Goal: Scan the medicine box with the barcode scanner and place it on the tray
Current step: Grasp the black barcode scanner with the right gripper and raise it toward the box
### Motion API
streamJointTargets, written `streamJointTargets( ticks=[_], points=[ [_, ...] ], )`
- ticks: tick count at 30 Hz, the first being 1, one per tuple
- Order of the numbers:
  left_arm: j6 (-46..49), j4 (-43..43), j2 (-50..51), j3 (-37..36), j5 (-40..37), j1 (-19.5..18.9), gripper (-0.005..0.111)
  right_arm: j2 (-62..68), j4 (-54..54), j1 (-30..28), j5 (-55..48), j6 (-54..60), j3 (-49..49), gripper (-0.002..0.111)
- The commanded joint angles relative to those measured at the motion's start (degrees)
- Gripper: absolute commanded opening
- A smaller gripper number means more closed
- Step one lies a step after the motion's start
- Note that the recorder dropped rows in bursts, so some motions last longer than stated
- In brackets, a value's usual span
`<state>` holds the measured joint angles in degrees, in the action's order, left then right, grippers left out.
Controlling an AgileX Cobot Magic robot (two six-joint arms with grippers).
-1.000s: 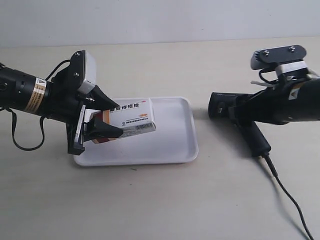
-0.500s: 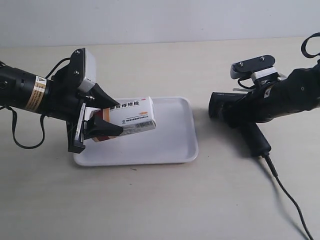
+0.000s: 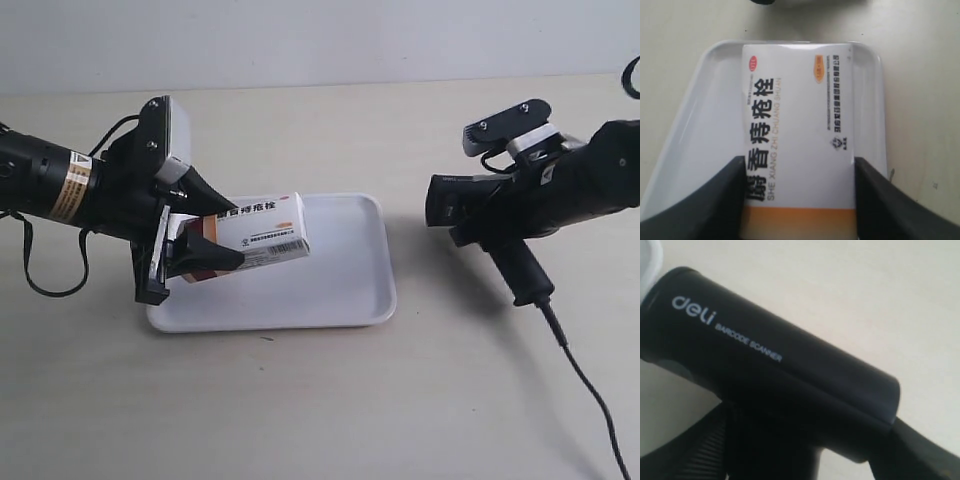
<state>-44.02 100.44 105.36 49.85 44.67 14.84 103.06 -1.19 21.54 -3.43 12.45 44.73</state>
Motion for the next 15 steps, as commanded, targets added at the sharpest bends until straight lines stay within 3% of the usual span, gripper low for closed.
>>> streamJointTargets(
  ticks=[1, 6, 15],
  points=[
    [-0.4, -0.5, 0.02, 0.33, -0.59, -1.88, 0.0, -6.93, 0.33, -0.19, -3.66, 5.8, 0.31, 0.0],
    [-0.95, -0.5, 0.4, 0.33, -2.19, -2.26, 0.0, -9.67, 0.33, -0.19, -3.55, 8.59, 0.31, 0.0],
    [-0.67, -0.5, 2.71, 0.99, -2.72, -2.26, 0.0, -9.55, 0.33, 4.79, -2.24, 12.02, 0.31, 0.0]
  ],
)
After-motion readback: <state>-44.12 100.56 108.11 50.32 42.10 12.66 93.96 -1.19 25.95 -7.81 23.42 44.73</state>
